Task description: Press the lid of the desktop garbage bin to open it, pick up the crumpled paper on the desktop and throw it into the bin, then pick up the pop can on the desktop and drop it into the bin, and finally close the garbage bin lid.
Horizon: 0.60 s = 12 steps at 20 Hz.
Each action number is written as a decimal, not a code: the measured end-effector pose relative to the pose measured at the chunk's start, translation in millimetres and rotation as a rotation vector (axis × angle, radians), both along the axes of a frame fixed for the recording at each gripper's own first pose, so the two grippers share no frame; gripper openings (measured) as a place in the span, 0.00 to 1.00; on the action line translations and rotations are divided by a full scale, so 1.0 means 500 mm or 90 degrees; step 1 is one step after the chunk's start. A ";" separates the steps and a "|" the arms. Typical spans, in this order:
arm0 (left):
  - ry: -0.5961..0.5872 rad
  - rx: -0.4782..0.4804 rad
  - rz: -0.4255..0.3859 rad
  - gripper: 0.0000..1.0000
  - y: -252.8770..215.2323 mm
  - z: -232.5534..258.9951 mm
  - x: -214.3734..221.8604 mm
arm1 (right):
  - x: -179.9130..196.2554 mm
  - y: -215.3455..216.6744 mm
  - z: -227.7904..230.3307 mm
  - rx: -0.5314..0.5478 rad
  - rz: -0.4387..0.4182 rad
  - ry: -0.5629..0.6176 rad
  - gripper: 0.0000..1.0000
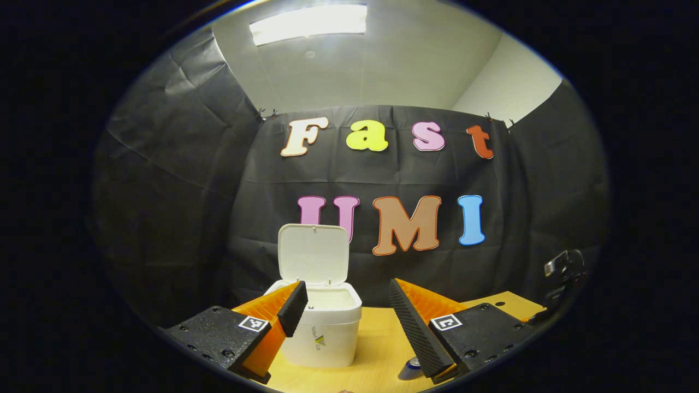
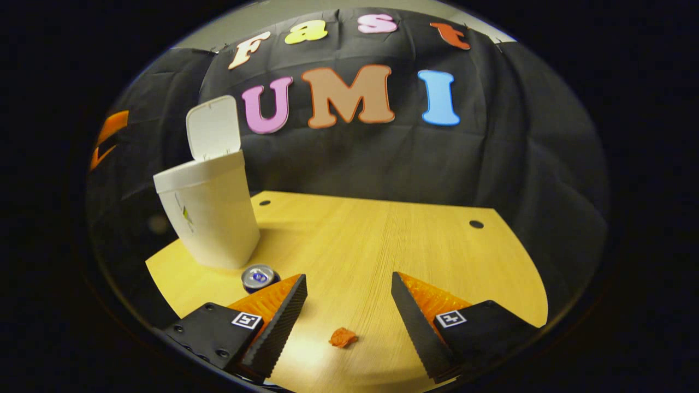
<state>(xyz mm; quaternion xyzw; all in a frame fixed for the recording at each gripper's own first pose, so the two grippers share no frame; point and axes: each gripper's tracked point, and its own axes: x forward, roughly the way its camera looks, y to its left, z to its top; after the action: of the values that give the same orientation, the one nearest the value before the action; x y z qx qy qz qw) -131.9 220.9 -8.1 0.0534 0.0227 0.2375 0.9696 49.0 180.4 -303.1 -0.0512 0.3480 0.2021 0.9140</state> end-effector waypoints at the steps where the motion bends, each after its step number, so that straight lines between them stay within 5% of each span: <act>1: 0.003 -0.001 0.006 0.92 0.001 -0.001 -0.009 | -0.004 0.004 -0.025 -0.006 0.003 0.017 1.00; 12: 0.042 0.013 0.047 0.92 0.030 -0.011 -0.052 | -0.064 -0.019 -0.234 -0.092 0.023 0.157 0.98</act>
<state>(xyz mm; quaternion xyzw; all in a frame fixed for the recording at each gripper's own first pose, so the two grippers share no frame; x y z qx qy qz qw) -157.8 235.8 -13.7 0.0701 0.0539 0.2712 0.9584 16.9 170.8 -419.9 -0.0982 0.4701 0.1976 0.8546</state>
